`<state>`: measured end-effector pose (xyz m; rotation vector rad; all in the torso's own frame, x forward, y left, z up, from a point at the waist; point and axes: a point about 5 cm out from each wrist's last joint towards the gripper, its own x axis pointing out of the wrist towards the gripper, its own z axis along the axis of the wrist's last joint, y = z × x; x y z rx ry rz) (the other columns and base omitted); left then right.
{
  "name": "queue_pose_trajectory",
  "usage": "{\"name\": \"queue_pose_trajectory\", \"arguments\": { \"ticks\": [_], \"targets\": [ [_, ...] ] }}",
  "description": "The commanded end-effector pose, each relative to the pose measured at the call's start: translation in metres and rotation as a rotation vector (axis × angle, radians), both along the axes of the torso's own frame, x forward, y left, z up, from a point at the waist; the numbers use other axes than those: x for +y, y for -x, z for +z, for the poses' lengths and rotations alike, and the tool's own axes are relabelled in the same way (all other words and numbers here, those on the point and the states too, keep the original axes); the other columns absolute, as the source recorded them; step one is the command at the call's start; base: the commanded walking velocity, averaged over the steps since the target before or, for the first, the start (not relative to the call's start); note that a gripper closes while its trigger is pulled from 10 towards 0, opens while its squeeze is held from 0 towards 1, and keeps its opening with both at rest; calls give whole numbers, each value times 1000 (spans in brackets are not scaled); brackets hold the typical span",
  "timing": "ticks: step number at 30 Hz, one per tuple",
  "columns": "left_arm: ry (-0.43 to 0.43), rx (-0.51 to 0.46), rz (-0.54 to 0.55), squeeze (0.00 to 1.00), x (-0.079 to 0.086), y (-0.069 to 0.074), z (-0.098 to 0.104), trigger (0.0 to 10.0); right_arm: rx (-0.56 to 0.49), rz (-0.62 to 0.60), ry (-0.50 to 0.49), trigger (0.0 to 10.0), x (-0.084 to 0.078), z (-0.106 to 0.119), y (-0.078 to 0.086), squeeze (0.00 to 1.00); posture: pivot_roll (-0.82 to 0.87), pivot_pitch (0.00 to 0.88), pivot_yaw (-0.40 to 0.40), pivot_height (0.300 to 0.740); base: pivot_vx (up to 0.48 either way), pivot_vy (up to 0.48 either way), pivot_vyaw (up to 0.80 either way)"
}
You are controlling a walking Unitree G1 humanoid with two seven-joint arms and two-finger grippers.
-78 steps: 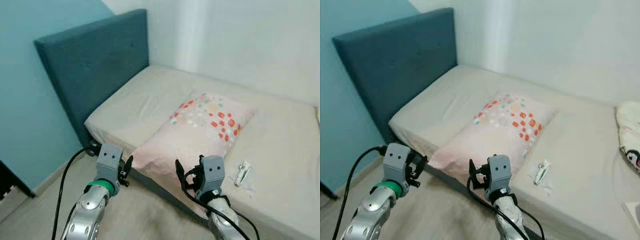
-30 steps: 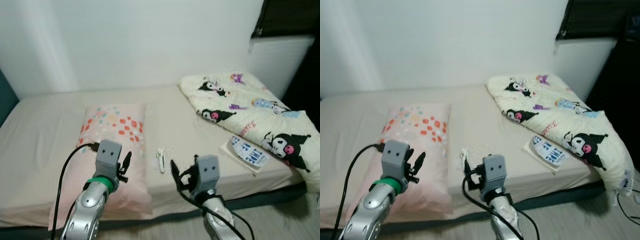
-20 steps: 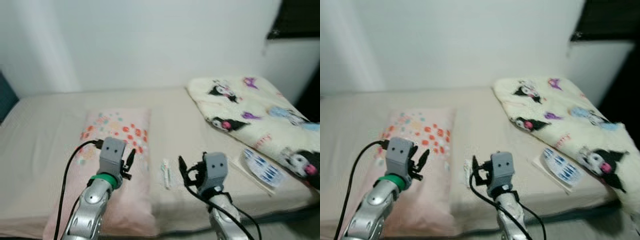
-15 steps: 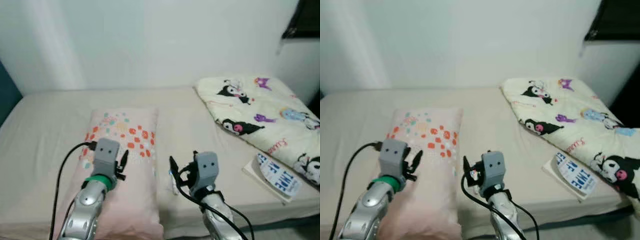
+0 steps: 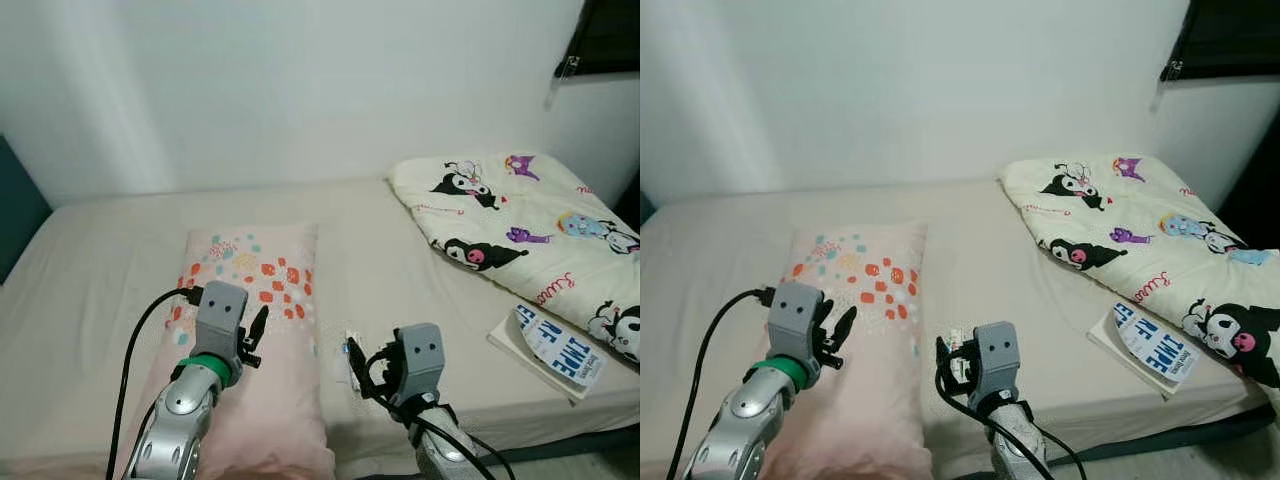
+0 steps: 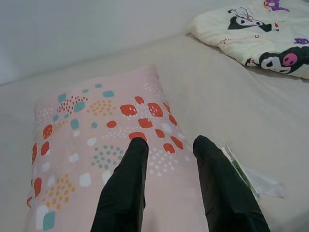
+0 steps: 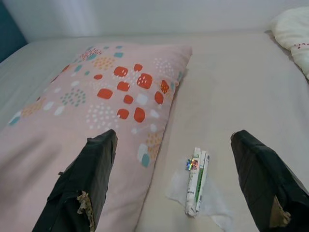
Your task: Clean up the room
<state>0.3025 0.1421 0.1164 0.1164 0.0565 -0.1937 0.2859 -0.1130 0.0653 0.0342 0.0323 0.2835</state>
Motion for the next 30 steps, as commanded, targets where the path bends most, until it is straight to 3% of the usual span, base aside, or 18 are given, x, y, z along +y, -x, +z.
{"name": "queue_pose_trajectory", "arguments": {
  "ticks": [1, 10, 30],
  "targets": [
    [-15, 30, 0, 0, 2, 2, -6, 10000, 20, 3, 18, 10000, 3, -6, 3, 0, -112, 14, 127, 716, 0, 0, 0],
    [-23, 33, 11, 0, 5, 1, -7, 10000, -11, -65, 37, 10000, -1, 0, -2, 0, -104, 19, 124, 716, 0, 0, 0],
    [-33, 26, 4, 0, 6, -2, -4, 10000, -25, -87, 23, 10000, -1, 1, -4, 0, -105, 15, 137, 651, 0, 0, 0]
  ]
}}
